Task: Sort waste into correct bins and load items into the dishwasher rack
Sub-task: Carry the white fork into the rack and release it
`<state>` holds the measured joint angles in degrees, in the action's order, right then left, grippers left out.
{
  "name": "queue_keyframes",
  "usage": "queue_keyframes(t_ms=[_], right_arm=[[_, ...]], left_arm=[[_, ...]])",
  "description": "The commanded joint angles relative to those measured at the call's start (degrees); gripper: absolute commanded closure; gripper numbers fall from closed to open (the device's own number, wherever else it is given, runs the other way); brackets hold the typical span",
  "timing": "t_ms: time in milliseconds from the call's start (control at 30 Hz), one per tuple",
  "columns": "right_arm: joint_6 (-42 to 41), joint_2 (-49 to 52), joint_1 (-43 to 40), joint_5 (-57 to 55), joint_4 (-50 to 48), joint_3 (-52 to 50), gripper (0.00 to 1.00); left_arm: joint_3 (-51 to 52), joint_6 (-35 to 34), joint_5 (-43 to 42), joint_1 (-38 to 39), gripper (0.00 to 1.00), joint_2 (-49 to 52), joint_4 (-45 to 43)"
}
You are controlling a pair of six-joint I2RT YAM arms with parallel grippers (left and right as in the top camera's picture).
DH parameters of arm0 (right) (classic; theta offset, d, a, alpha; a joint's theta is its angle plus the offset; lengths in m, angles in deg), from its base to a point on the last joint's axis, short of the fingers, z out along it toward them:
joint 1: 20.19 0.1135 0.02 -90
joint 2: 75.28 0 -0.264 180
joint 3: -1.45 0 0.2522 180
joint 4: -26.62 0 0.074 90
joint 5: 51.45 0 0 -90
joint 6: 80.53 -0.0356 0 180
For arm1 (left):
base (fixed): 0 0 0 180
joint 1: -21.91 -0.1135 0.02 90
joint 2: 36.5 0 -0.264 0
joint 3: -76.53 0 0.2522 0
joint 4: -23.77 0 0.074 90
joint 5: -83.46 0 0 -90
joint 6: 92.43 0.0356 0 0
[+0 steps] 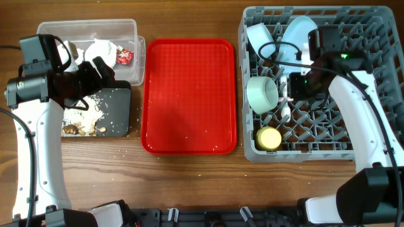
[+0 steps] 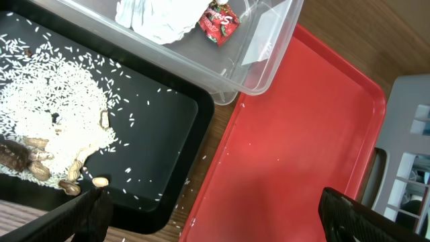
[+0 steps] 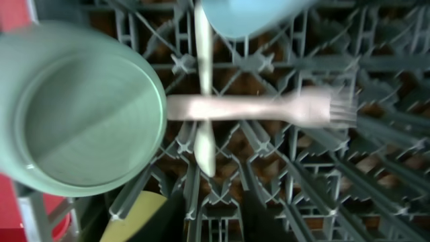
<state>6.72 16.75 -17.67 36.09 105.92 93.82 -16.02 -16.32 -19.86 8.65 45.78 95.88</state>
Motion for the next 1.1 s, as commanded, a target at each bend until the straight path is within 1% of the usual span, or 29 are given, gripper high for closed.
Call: queue_keyframes(t_ms=[0,100,233,333,433,467,500,533,700,900,1067], right_arm=[[-1.99,0.76,0.07,-0.94,-0.42,-1.53,0.56],[-3.61,0.61,0.07,-0.35,-0.57,-0.81,0.57],[-3.17,-3.08,0.09,5.11,-0.26,3.26,0.59],[-0.26,-8.44,0.09,10.86,-0.13,7.58,0.55],[-0.28,-14.84,0.09,16.52,-0.44,8.79,0.49],[-0.31,-16.94,0.09,17.27,-0.22,8.79,0.45],[-0.50,-18.60,0.09,17.55,0.11,8.79,0.29],[-0.48,-21.14,0.09,17.57,0.66,8.79,0.00],[-0.90,-25.53,0.09,17.57,1.57,8.76,0.00],[-0.22,-24.81,0.09,17.11,1.03,8.76,0.00],[-0.04,-24.63,0.07,16.76,-3.08,8.70,0.00]], left_arm=[[-0.63,-0.04,0.13,-0.15,0.00,-0.85,0.02],[-0.63,-0.04,0.13,-0.15,0.00,-0.85,0.02],[-0.63,-0.04,0.13,-0.15,0.00,-0.85,0.02],[-0.63,-0.04,0.13,-0.15,0.00,-0.85,0.02],[-0.63,-0.04,0.13,-0.15,0.00,-0.85,0.02],[-0.63,-0.04,0.13,-0.15,0.00,-0.85,0.02],[-0.63,-0.04,0.13,-0.15,0.00,-0.85,0.00],[-0.63,-0.04,0.15,-0.15,0.00,-0.85,0.02],[-0.63,-0.04,0.13,-0.15,0.00,-0.85,0.02],[-0.63,-0.04,0.13,-0.15,0.00,-0.85,0.00],[-0.63,-0.04,0.13,-0.15,0.00,-0.85,0.02]])
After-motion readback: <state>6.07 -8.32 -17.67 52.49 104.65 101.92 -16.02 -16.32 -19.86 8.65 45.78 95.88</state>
